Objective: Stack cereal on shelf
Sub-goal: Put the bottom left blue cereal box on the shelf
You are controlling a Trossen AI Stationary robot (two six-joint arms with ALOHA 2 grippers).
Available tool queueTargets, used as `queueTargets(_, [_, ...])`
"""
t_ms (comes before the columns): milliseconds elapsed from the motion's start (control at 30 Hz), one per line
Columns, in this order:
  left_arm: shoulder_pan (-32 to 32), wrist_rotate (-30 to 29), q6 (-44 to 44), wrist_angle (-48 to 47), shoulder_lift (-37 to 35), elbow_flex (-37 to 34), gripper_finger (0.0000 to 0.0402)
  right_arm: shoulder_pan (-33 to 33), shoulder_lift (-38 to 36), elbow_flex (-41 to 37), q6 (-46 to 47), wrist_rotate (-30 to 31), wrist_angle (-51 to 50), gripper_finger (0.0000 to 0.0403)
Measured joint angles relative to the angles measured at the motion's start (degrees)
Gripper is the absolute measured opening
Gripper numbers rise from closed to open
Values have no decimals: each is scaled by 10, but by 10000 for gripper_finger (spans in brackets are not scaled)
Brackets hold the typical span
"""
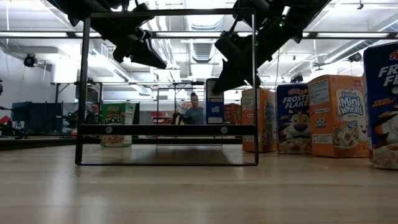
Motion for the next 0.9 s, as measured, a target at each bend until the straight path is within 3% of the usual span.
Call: queueTargets(900, [0, 0, 0, 0, 0, 0, 0, -38, 5, 0, -53, -1, 44, 12])
